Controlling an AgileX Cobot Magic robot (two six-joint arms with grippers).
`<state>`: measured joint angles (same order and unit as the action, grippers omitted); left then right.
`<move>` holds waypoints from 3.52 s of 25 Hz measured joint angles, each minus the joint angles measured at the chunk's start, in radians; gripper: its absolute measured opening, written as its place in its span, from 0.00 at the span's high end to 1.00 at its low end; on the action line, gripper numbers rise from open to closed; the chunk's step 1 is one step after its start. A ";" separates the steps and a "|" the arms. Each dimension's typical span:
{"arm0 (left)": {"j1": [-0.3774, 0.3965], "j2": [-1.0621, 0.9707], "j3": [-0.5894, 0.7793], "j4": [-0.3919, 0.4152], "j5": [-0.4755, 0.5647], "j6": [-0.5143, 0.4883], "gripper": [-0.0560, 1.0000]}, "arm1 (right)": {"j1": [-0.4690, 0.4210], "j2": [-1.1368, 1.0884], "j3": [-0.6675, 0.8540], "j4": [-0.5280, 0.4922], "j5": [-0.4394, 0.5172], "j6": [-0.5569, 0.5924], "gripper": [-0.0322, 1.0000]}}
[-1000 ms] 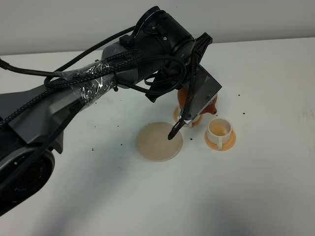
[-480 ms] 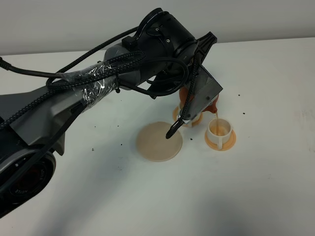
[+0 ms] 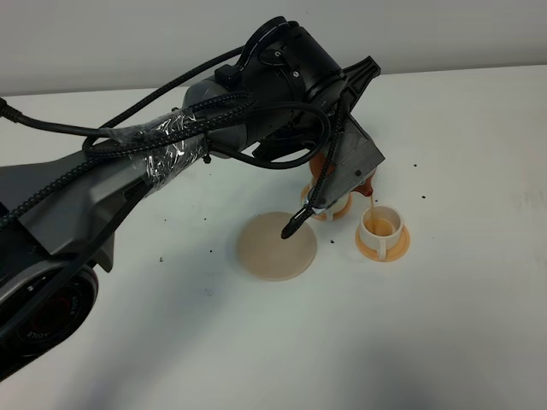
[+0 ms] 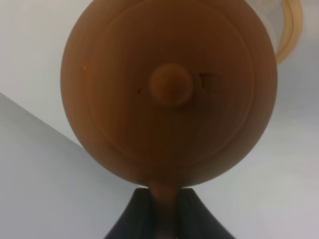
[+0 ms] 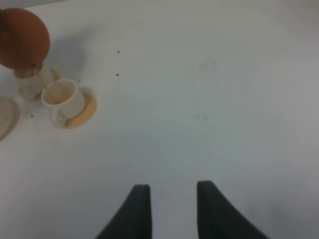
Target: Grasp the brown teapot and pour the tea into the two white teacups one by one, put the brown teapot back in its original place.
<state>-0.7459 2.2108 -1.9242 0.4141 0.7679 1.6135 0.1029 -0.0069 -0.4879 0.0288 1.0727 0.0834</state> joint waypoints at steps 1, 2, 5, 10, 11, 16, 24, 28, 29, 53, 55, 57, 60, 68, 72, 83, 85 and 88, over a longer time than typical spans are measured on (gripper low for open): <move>0.000 0.000 0.000 0.000 -0.003 0.005 0.83 | 0.000 0.000 0.000 0.000 0.000 0.000 0.74; 0.000 0.000 0.000 0.000 -0.004 0.010 0.83 | 0.000 0.000 0.000 0.000 0.000 0.000 0.74; 0.000 0.000 0.000 0.000 -0.008 0.021 0.83 | 0.000 0.000 0.000 0.000 0.000 0.000 0.74; 0.000 0.000 0.000 0.001 -0.022 0.030 0.83 | 0.000 0.000 0.000 0.000 0.000 0.000 0.74; -0.001 0.000 0.000 0.001 -0.026 0.034 0.83 | 0.000 0.000 0.000 0.000 0.000 0.000 0.74; -0.008 0.000 0.000 0.004 -0.041 0.044 0.83 | 0.000 0.000 0.000 0.000 0.000 0.000 0.74; -0.009 0.000 0.000 0.004 -0.051 0.052 0.83 | 0.000 0.000 0.000 0.000 0.000 0.000 0.74; -0.009 0.000 0.000 0.004 -0.063 0.080 0.83 | 0.000 0.000 0.000 0.000 0.000 0.000 0.74; -0.009 0.000 0.000 0.004 -0.063 0.086 0.83 | 0.000 0.000 0.000 0.000 0.000 0.000 0.74; -0.009 0.000 0.000 0.004 -0.117 0.154 0.83 | 0.000 0.000 0.000 0.000 0.000 0.000 0.74; -0.009 0.000 0.000 0.004 -0.121 0.163 0.83 | 0.000 0.000 0.000 0.000 0.000 0.000 0.74; -0.009 0.000 0.000 0.004 -0.121 0.168 0.83 | 0.000 0.000 0.000 0.000 0.000 0.000 0.74; -0.009 0.000 0.000 0.004 -0.121 0.172 0.83 | 0.000 0.000 0.000 0.000 0.000 0.000 0.74; -0.009 0.000 0.000 0.005 -0.133 0.195 0.83 | 0.000 0.000 0.000 0.000 0.000 0.000 0.74; -0.009 0.000 0.000 0.007 -0.140 0.202 0.83 | 0.000 0.000 0.000 0.000 0.000 0.000 0.74; -0.009 0.000 0.000 0.023 -0.162 0.221 0.83 | 0.000 0.000 0.000 0.000 0.000 0.000 0.74; -0.009 0.000 0.000 0.026 -0.166 0.221 0.83 | 0.000 0.000 0.000 0.000 0.000 0.000 0.74; -0.009 0.000 0.000 0.027 -0.167 0.221 0.83 | 0.000 0.000 0.000 0.000 0.000 0.000 0.74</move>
<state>-0.7552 2.2108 -1.9242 0.4414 0.6009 1.8343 0.1029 -0.0069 -0.4879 0.0288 1.0727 0.0834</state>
